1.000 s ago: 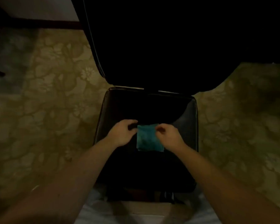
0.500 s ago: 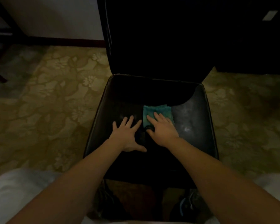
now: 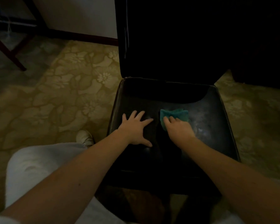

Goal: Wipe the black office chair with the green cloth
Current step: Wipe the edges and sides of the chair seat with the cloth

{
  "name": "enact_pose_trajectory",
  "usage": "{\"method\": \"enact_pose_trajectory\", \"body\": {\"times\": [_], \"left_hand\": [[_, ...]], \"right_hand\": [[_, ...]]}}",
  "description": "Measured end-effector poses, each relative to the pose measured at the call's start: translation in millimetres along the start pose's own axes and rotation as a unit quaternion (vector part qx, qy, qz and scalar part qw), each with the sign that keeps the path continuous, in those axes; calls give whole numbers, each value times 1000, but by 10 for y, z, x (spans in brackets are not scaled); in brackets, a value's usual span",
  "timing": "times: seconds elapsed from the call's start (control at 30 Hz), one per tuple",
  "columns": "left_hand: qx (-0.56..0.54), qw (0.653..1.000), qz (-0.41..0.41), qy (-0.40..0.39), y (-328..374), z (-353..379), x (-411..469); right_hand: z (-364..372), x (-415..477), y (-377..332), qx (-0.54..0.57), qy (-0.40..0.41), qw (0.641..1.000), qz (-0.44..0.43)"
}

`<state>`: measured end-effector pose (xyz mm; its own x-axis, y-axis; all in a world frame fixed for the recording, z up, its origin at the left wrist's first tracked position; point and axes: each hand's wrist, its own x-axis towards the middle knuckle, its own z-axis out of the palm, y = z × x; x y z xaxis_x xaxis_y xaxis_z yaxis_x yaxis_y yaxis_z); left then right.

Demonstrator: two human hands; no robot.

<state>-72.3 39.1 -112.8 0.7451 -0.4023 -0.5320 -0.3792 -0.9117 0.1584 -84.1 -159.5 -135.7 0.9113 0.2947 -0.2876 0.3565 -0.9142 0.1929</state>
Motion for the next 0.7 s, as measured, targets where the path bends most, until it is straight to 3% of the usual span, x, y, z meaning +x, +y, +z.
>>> {"method": "enact_pose_trajectory", "body": {"times": [0.2,0.5,0.7], "left_hand": [[-42,999,6,-10,-74,143,37],[-30,999,42,10,-61,296,-323],[-35,997,43,61,-21,512,-722]], "right_hand": [[127,-82,27,118,105,987,36],[132,-506,-431,239,73,968,32],[17,-649,-773,329,115,937,30]]}}
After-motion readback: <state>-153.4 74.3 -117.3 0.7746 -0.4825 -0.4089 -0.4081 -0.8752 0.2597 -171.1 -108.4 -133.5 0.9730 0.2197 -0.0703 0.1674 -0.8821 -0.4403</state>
